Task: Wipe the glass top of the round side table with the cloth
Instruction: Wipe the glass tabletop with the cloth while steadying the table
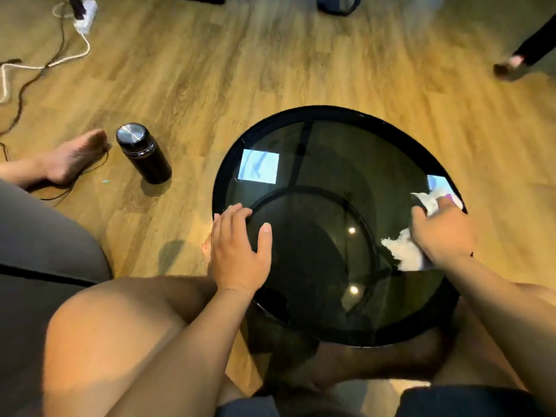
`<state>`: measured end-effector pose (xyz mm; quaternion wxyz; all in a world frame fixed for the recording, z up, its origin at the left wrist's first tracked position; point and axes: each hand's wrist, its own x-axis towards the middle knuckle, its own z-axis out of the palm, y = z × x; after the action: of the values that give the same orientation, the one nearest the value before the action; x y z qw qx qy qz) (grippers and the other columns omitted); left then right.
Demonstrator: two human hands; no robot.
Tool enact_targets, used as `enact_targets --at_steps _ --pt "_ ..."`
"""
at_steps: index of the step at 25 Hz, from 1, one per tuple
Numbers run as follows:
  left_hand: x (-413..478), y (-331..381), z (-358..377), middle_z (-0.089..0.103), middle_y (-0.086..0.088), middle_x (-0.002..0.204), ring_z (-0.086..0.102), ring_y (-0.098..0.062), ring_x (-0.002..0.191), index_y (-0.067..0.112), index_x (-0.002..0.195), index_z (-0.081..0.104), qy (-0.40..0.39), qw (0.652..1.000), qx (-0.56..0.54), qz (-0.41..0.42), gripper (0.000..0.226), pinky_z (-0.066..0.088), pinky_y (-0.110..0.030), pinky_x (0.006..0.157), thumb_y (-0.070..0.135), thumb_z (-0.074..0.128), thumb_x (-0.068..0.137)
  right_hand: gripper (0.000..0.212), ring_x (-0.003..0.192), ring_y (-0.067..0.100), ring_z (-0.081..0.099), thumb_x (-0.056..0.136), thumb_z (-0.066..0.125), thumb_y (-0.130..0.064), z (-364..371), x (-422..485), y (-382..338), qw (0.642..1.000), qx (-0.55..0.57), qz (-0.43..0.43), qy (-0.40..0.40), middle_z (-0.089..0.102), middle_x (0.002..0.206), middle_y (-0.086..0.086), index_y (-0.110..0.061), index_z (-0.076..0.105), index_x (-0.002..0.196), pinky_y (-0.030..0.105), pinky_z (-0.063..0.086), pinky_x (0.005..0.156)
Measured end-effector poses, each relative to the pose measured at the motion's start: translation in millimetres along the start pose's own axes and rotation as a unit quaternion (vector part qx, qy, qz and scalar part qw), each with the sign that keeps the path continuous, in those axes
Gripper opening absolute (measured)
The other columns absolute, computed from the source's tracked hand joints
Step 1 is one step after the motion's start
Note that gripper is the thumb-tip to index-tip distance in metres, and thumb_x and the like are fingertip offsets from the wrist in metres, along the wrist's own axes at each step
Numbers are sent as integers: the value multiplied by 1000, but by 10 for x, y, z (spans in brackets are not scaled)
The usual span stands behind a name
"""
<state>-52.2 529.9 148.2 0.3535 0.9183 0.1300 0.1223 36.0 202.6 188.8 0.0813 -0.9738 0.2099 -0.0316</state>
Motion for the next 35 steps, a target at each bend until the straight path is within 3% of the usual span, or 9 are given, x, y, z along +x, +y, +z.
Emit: enact_targets --at_steps 2,5,8,10,13,17,22,29,35 --pt "-23 49 -43 53 -7 138 43 -27 135 14 126 53 0 1000 -6 8 52 26 -47 120 50 38 92 41 95 47 59 84 50 -47 8 -556 -346 999 42 -3 -23 65 99 26 -12 58 103 44 46 81" --pt "-38 109 -76 46 -13 144 39 -29 138 11 132 48 -5 1000 16 9 57 31 -51 116 50 37 93 25 90 35 64 83 51 -49 -2 -1446 -885 983 63 -147 -85 65 96 7 -25 52 89 36 42 71" --pt "-97 137 -71 33 -12 155 27 -29 146 12 141 39 -33 997 68 15 55 19 -50 122 46 41 97 45 90 24 64 79 38 -55 30 -2120 -923 914 43 -375 -147 65 100 -2 -29 63 107 35 51 71" --pt "-180 134 -38 24 -10 161 15 -26 151 15 146 34 -54 991 115 30 58 4 -43 125 48 39 99 47 74 21 66 71 38 -53 7 -2051 -635 893 37 -437 -104 65 84 -3 -30 69 97 34 54 55" --pt "-301 66 -18 13 -7 165 3 -24 154 20 149 28 -81 982 157 63 64 -1 -41 124 57 27 97 40 69 24 67 68 47 -49 -22 -1561 -47 907 -3 -417 -56 64 82 -3 -32 67 98 30 49 46" --pt "-337 -42 -78 5 -4 166 -3 -22 154 23 151 23 -103 981 151 71 67 3 -43 124 60 24 95 45 101 25 63 91 50 -46 -177 -667 467 948 -154 -276 -44 58 120 0 -29 48 132 32 47 66" --pt "-149 74 -75 10 -6 166 0 -20 153 19 150 26 -37 999 23 -3 67 -1 -39 124 56 32 94 34 85 38 62 88 50 -42 -176 -510 432 992 -73 -102 -33 63 100 16 -18 55 111 36 43 66" --pt "-37 80 -23 12 -8 166 -2 -18 153 19 152 26 -8 999 -5 -35 69 -2 -43 124 57 21 95 38 71 27 66 75 46 -47 1 -1601 -447 950 26 -304 -70 66 82 0 -25 68 97 32 49 58" --pt "-35 57 -21 16 -8 165 -1 -17 153 15 150 30 7 999 -25 -38 69 -7 -39 124 57 13 97 24 58 16 60 81 58 -42 358 -1279 -1645 893 96 -437 -44 62 70 -5 -20 69 84 27 47 49"
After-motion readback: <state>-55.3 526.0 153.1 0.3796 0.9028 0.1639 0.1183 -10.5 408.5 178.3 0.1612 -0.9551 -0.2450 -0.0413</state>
